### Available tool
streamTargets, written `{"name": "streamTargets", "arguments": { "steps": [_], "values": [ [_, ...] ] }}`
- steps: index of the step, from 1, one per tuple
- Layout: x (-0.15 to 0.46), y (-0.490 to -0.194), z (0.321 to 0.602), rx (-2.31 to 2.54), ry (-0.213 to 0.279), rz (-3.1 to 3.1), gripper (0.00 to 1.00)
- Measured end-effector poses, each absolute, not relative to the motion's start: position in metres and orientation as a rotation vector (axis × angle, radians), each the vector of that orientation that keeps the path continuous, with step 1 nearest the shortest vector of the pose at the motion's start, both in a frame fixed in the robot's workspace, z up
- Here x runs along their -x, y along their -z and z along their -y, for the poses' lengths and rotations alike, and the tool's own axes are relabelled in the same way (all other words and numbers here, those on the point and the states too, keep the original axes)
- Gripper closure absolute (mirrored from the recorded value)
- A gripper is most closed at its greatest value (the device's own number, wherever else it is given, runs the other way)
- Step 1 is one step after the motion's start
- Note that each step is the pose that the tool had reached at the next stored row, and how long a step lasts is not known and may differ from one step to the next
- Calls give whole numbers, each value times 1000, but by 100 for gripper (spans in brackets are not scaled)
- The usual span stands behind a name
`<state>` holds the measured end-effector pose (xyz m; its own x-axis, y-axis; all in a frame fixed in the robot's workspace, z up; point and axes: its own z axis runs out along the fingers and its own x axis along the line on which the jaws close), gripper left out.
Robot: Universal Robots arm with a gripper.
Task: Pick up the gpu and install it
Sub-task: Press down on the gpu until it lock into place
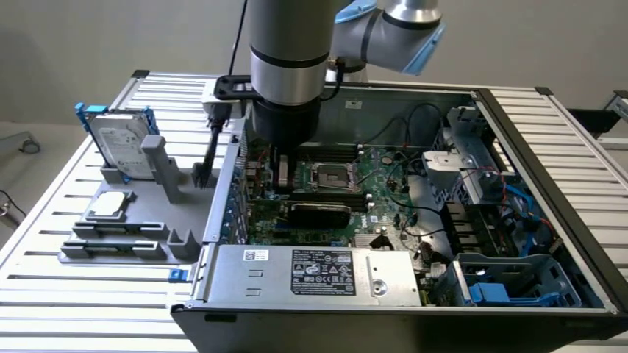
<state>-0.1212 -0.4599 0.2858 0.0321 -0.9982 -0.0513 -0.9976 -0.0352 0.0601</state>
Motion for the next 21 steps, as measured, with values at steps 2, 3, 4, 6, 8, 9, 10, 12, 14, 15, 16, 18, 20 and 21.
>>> {"name": "streamTargets", "arguments": {
  "steps": [2,3,4,6,8,9,10,12,14,15,16,18,20,21],
  "values": [
    [125,-286,460,-2249,125,2175,89],
    [127,-286,460,-2247,125,2173,89],
    [128,-286,460,-2245,126,2171,89],
    [132,-286,460,-2241,129,2168,89],
    [135,-286,460,-2237,132,2165,89],
    [137,-286,460,-2235,134,2163,89],
    [139,-286,460,-2232,137,2160,89],
    [141,-286,460,-2227,145,2155,89],
    [143,-286,460,-2221,152,2151,89],
    [144,-286,460,-2219,154,2148,89],
    [144,-286,460,-2216,153,2146,89],
    [145,-286,460,-2212,148,2143,89],
    [145,-286,458,-2211,145,2142,89],
    [146,-286,458,-2210,145,2142,89]
  ]
}}
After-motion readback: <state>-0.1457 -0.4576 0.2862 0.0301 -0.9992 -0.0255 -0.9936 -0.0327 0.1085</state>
